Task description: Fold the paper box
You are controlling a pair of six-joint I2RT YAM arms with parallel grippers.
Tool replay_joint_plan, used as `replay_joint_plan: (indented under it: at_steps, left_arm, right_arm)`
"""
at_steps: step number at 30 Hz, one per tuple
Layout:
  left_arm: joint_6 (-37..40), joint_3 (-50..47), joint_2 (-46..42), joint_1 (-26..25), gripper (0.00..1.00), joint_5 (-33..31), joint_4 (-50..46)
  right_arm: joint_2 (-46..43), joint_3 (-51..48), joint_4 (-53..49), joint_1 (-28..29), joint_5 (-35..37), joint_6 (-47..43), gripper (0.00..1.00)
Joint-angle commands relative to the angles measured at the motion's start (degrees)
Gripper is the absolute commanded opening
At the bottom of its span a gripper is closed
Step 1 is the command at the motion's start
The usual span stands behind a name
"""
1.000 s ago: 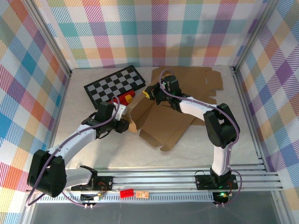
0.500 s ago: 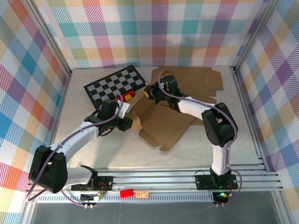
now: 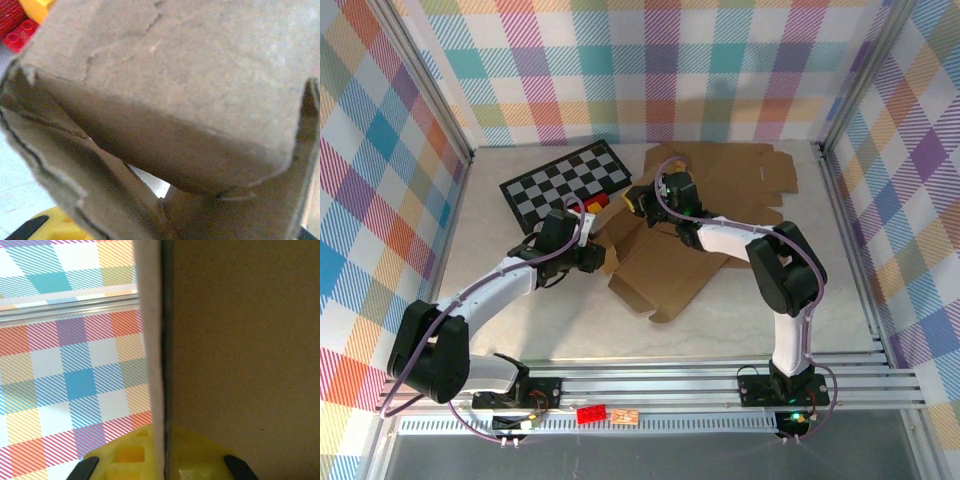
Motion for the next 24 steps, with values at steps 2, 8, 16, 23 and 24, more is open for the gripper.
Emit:
replay_joint_plan:
  at_steps: [2,8,16,23,24]
  left_arm:
    - [-5.7,-1.1,-0.3,-0.4,0.37,-5.5,5.7]
    - [-7.9,-1.0,1.4,-0.4,0.37,-7.1,6.9]
    - [-11.0,-1.5,3.3,-0.6,0.37,-10.7,7.7]
    - [-15.1,-3.3,4.8,-1.4,0.36,-14.2,10.3]
    - [-15.5,-3.5,5.1,-1.7,0.36,-15.0,10.7]
  right_arm:
    - [-1.2,-3.0,7.7,2.7,5.9,2.9,0.0]
    - [-0.8,-7.1,14.4,5.2,11.5,3.1,0.0]
    - [-0.6,-11.7,19.9,7.2,16.7,3.1,0.0]
    - [-0.3,-10.6,18.4,7.5,17.1,4.2,0.0]
    - [-0.3,-10.5,18.1,7.5,17.1,4.6,0.0]
